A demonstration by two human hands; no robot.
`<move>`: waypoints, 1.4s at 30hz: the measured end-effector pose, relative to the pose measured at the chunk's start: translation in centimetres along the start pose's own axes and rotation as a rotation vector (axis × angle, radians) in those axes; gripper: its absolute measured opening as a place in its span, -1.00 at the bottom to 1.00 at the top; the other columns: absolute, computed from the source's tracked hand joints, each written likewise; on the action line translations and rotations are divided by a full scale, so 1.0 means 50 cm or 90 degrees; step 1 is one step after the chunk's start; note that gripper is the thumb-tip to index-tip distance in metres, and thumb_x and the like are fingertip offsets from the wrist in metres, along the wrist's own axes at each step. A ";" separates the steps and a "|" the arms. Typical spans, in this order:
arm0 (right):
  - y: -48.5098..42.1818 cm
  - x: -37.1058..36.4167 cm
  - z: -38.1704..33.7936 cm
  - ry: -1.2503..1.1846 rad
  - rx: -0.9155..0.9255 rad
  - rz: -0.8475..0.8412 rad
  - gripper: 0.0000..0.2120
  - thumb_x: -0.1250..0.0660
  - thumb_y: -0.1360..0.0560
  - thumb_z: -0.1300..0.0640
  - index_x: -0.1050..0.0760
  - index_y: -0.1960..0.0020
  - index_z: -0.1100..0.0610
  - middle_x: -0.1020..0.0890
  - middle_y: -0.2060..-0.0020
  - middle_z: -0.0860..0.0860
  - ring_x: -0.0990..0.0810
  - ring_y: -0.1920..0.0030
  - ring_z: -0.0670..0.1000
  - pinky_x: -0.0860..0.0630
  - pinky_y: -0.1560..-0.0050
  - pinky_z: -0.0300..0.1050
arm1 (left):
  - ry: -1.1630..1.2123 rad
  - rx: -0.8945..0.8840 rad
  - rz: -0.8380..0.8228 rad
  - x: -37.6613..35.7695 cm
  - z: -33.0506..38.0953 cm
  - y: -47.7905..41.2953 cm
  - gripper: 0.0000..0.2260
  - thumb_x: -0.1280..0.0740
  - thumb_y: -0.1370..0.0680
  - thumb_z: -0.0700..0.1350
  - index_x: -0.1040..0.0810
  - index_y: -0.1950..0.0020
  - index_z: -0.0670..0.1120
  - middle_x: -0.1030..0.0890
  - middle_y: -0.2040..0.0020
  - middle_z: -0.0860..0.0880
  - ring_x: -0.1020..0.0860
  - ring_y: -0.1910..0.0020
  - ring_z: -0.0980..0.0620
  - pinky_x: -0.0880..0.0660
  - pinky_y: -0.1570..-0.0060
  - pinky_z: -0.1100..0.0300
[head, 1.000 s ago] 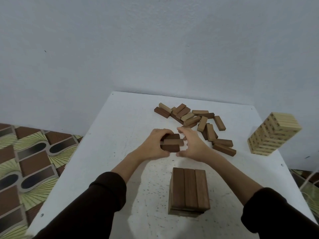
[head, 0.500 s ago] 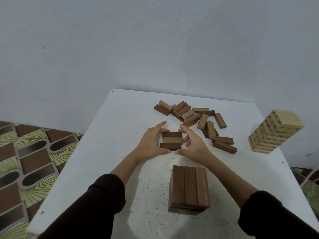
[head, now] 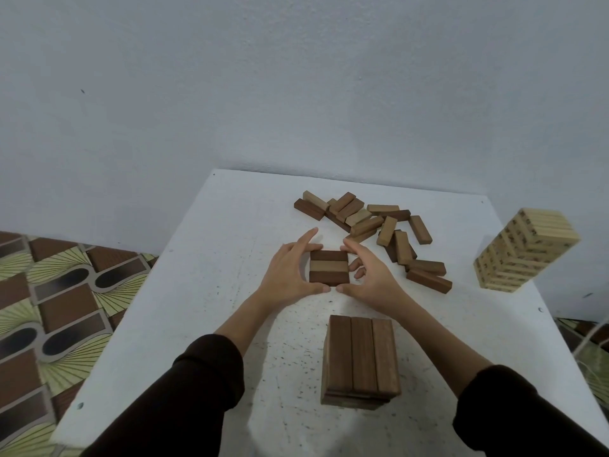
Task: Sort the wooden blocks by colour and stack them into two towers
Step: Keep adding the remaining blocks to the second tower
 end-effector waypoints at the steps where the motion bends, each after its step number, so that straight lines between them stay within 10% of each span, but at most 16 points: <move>1: 0.000 0.000 0.001 -0.001 -0.002 0.001 -0.20 -0.49 -0.37 0.18 -0.16 -0.49 0.04 -0.40 -0.32 -0.09 -0.44 0.04 -0.14 -0.36 0.14 -0.51 | 0.014 0.004 -0.006 0.000 -0.002 0.000 -0.08 -0.55 -0.32 0.06 -0.05 -0.51 0.16 -0.41 -0.38 0.13 -0.29 -0.33 0.09 -0.20 -0.32 0.09; 12: -0.003 0.009 -0.008 0.017 -0.018 -0.026 -0.17 -0.51 -0.36 0.17 -0.13 -0.49 0.05 -0.40 -0.31 -0.05 -0.44 0.03 -0.12 -0.38 0.13 -0.42 | 0.092 0.039 -0.044 0.005 -0.021 -0.003 -0.03 -0.59 -0.29 -0.01 -0.02 -0.50 0.19 -0.43 -0.27 0.13 -0.34 -0.28 0.14 -0.25 -0.24 0.18; 17: -0.001 0.020 -0.016 -0.017 -0.011 -0.053 -0.18 -0.53 -0.34 0.17 -0.17 -0.48 0.06 -0.41 -0.29 -0.03 -0.46 0.04 -0.12 -0.43 0.05 -0.35 | 0.123 0.080 -0.041 0.006 -0.018 -0.003 0.00 -0.59 -0.30 -0.12 0.02 -0.52 0.11 -0.43 -0.25 0.09 -0.37 -0.16 0.25 -0.27 0.03 0.56; 35: 0.201 0.135 -0.205 -0.191 0.103 0.006 -0.19 -0.53 -0.22 -0.01 -0.26 -0.40 -0.20 -0.46 -0.22 -0.08 -0.47 -0.24 -0.01 -0.38 -0.35 0.05 | 0.381 -0.076 -0.005 0.117 0.192 0.159 -0.07 -0.55 -0.23 -0.19 -0.07 -0.43 0.13 -0.55 -0.13 0.02 -0.49 -0.22 0.16 -0.29 -0.34 0.35; 42: 0.298 0.116 -0.199 -0.153 0.090 -0.010 -0.25 -0.51 -0.35 0.25 -0.26 -0.33 -0.27 -0.42 -0.14 -0.20 -0.41 -0.17 -0.23 -0.26 -0.39 -0.16 | 0.325 -0.073 -0.063 0.083 0.198 0.231 0.00 -0.55 -0.19 0.00 -0.03 -0.48 0.08 -0.52 -0.16 0.05 -0.45 -0.25 0.17 -0.24 -0.41 0.21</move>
Point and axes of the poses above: each hand's wrist, its own y-axis away from the middle knuckle, its own x-axis out of the back of the hand, z = x × y, the point moved 3 cm from there along -y, towards the middle knuckle
